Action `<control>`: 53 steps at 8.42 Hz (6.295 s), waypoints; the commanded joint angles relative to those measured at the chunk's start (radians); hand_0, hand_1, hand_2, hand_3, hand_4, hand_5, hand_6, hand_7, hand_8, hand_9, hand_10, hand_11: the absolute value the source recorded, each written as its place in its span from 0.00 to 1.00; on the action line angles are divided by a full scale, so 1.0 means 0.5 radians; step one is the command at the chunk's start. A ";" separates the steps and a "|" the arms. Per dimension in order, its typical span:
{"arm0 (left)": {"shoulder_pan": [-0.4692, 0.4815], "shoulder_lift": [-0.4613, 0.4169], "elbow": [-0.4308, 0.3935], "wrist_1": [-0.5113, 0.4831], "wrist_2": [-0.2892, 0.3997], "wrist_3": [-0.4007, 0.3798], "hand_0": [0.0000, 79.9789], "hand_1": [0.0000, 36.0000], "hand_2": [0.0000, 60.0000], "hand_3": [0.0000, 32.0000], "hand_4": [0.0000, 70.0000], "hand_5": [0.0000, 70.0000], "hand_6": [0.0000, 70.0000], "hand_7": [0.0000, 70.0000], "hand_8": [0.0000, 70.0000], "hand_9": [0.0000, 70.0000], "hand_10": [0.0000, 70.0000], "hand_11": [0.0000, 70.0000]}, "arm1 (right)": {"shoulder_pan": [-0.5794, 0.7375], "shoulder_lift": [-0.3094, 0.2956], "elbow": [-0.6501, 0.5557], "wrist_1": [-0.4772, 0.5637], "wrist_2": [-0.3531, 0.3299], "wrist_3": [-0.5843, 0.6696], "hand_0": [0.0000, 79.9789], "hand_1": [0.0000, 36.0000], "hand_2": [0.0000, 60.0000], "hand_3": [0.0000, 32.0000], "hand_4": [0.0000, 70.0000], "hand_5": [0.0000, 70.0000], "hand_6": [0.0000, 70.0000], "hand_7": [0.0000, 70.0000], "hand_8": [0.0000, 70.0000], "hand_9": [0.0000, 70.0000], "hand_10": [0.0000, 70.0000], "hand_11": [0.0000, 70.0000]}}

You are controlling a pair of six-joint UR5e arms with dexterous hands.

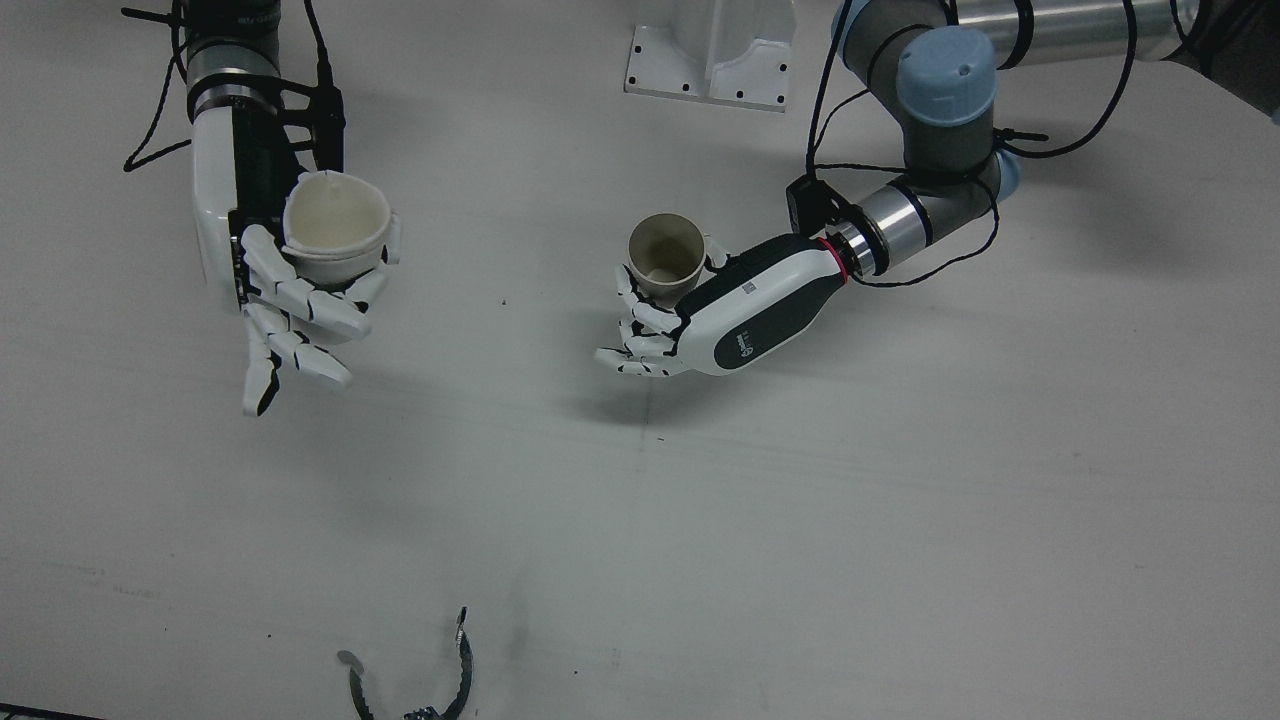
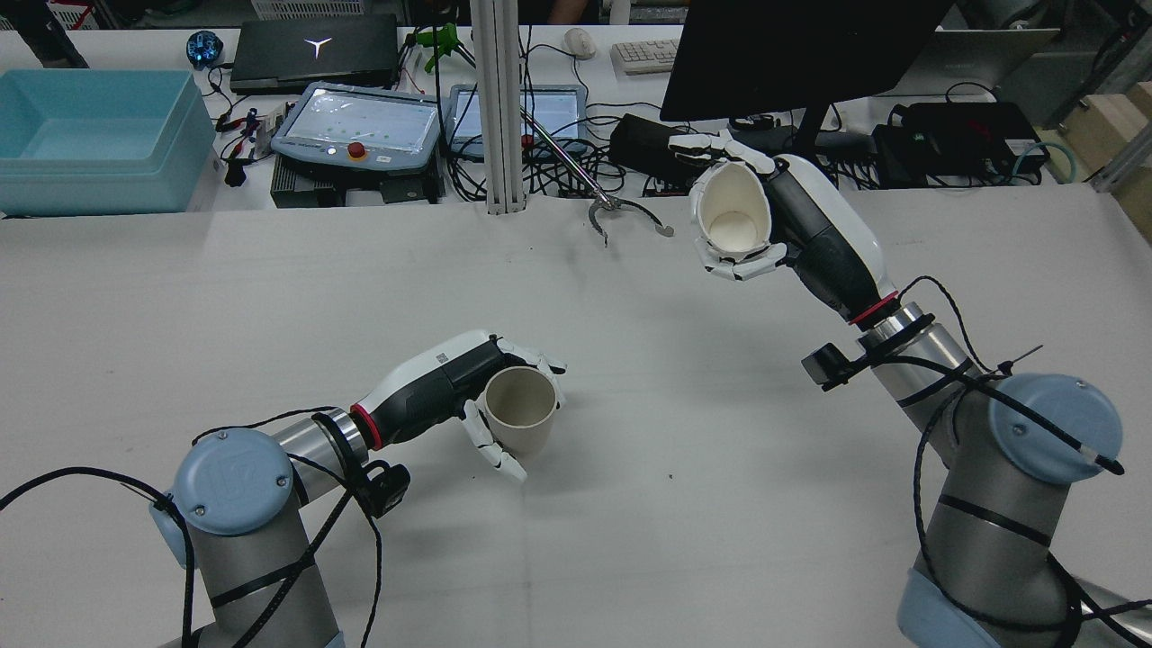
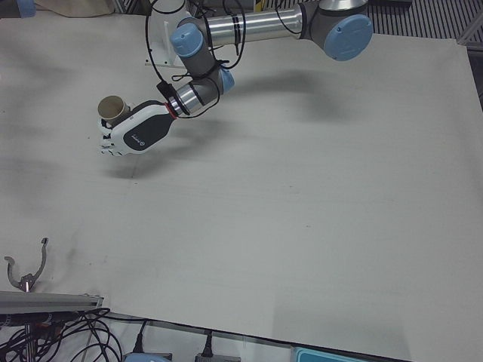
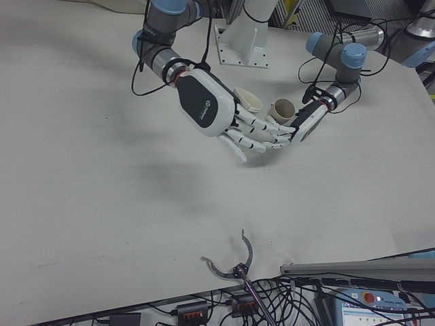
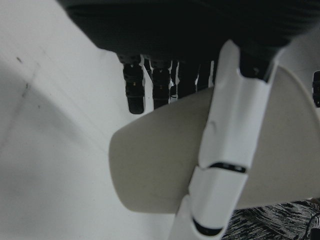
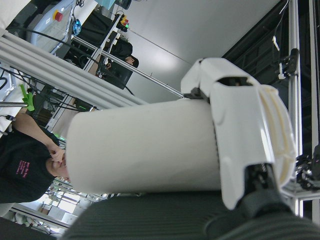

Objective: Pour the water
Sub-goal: 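Tilt the right hand's cup over the cup held by the left hand, then turn the right cup upright and move both cups apart, then lower the left hand's cup onto the table and open the left hand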

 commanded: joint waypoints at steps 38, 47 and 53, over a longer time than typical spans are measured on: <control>-0.890 1.404 0.725 -1.445 -0.172 -0.512 1.00 0.64 0.00 0.00 0.16 0.00 0.07 0.00 0.02 0.00 0.05 0.13 | 0.005 -0.195 -0.698 -0.007 0.529 0.566 0.63 0.52 0.62 0.00 0.46 0.18 0.68 0.60 0.44 0.51 0.00 0.00; -0.890 1.441 0.795 -1.589 -0.169 -0.533 0.58 0.00 0.00 0.55 0.00 0.00 0.00 0.00 0.00 0.00 0.00 0.00 | -0.001 -0.195 -0.695 -0.007 0.526 0.569 0.63 0.53 0.61 0.00 0.45 0.19 0.68 0.62 0.44 0.51 0.00 0.00; -0.985 1.640 0.670 -1.647 -0.166 -0.619 0.77 0.28 0.00 0.36 0.04 0.00 0.00 0.00 0.00 0.00 0.03 0.07 | -0.029 -0.413 -0.859 0.142 0.517 0.584 0.63 0.54 0.59 0.00 0.39 0.19 0.63 0.54 0.44 0.51 0.00 0.00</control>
